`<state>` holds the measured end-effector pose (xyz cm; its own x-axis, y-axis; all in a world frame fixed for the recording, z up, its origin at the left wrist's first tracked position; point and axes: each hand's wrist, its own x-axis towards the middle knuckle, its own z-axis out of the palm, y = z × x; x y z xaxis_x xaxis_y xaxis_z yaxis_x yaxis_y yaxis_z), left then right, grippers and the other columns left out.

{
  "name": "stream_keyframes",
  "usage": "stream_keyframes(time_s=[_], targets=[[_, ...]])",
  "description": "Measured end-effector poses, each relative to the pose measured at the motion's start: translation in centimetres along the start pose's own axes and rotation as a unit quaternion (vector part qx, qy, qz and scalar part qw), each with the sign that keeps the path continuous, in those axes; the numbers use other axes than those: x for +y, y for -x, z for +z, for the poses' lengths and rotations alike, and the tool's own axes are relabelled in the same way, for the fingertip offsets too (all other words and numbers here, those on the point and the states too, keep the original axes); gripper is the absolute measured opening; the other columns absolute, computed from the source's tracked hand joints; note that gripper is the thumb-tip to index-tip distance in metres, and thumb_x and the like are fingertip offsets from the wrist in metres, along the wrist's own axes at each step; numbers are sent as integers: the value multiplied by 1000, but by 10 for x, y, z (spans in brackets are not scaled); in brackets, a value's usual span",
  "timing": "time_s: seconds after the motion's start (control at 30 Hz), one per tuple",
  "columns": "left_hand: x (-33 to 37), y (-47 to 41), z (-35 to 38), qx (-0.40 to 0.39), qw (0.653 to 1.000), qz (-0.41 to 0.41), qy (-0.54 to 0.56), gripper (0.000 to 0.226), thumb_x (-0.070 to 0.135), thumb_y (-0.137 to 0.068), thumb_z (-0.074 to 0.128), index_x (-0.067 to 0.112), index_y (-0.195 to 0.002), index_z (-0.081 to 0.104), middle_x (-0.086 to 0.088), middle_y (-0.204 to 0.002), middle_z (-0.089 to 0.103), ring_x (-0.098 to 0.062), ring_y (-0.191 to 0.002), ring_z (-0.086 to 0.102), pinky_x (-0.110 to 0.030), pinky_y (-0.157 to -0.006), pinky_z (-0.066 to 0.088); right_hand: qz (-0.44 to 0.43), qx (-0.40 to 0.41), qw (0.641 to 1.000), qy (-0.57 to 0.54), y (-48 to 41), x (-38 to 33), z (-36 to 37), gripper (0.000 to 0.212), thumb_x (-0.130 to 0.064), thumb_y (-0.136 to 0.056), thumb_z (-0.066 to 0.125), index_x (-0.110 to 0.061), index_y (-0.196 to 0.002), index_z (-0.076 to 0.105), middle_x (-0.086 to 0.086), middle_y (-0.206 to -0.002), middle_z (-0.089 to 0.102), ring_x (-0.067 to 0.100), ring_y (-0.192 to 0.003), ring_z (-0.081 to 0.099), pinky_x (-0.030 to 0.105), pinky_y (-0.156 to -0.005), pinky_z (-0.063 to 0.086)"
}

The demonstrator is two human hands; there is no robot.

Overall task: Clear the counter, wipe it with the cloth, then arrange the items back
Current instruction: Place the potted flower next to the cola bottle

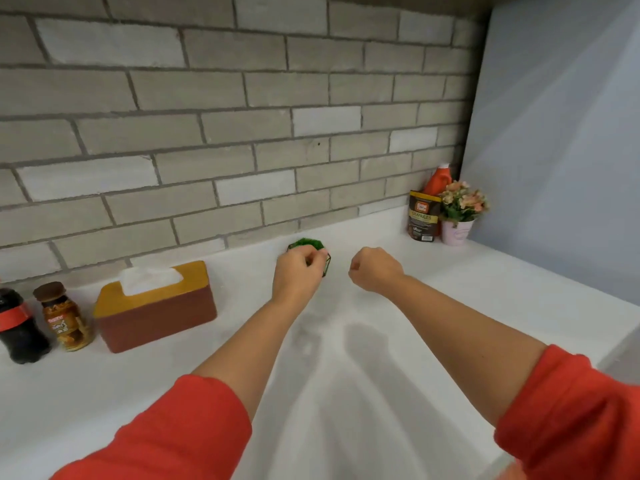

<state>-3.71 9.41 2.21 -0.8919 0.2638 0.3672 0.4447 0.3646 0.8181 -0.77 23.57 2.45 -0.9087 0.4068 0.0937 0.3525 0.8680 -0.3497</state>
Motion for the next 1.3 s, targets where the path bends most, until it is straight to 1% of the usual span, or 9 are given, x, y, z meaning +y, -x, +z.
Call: stream_keyframes(time_s=[0.1,0.2,0.4,0.6,0.8,0.87,1.03,1.1,1.3], targets=[[25,3,49,-11,1000,3,4,38,29,-91,55,7,-61,51,-5,-58,51,-22,-61,48,-30,-60,40,5,7,1000,4,3,54,-21,26,-13,-85,49,-13,-104,67,7,-104,66,26,-92,62,25,-63,41],[50,7,95,-20,1000,11,8,32,30,-91,55,9,-66,56,0,-57,51,-21,-61,49,-29,-62,42,19,4,1000,7,7,105,-37,26,-13,-84,50,-14,-104,68,5,-104,67,25,-91,63,25,-64,42],[77,9,163,-54,998,21,-6,20,28,-90,56,13,-78,59,-2,-74,60,-20,-70,55,-26,-66,42,44,3,999,10,4,180,-55,26,-15,-85,51,-15,-105,68,4,-107,66,24,-93,63,25,-62,43],[82,-27,202,-70,997,26,-24,12,23,-89,57,13,-84,62,1,-82,60,-17,-77,53,-23,-68,39,74,12,997,9,-23,225,-57,25,-16,-88,50,-15,-107,67,4,-110,66,23,-97,62,26,-66,45],[73,-69,249,-99,994,19,-27,13,20,-89,56,10,-90,63,-1,-84,60,-18,-79,54,-23,-68,39,116,6,993,21,-53,261,-60,24,-14,-87,48,-14,-100,67,5,-100,67,23,-85,64,21,-53,40],[71,-79,265,-112,993,16,-31,12,20,-89,56,10,-91,63,-3,-86,62,-19,-81,55,-24,-69,40,130,14,991,16,-64,275,-61,25,-13,-86,46,-13,-99,68,5,-99,67,23,-85,65,21,-53,41],[69,-100,300,-146,988,3,-42,14,21,-90,55,12,-99,61,-4,-97,62,-18,-84,54,-25,-72,41,155,20,988,3,-94,306,-51,25,-13,-86,48,-12,-103,68,4,-110,65,24,-98,61,25,-66,43],[66,-111,312,-155,987,-2,-42,16,21,-91,55,13,-104,60,-5,-102,62,-18,-85,53,-24,-73,41,155,12,988,-12,-110,319,-48,27,-14,-87,51,-13,-110,65,5,-118,61,24,-106,59,26,-73,44],[55,-137,345,-202,976,-8,-80,38,23,-91,57,20,-128,50,-8,-126,48,-22,-115,49,-26,-91,40,145,12,988,-52,-169,354,-48,47,-15,-89,54,-18,-135,45,10,-140,43,25,-124,47,30,-93,43]])
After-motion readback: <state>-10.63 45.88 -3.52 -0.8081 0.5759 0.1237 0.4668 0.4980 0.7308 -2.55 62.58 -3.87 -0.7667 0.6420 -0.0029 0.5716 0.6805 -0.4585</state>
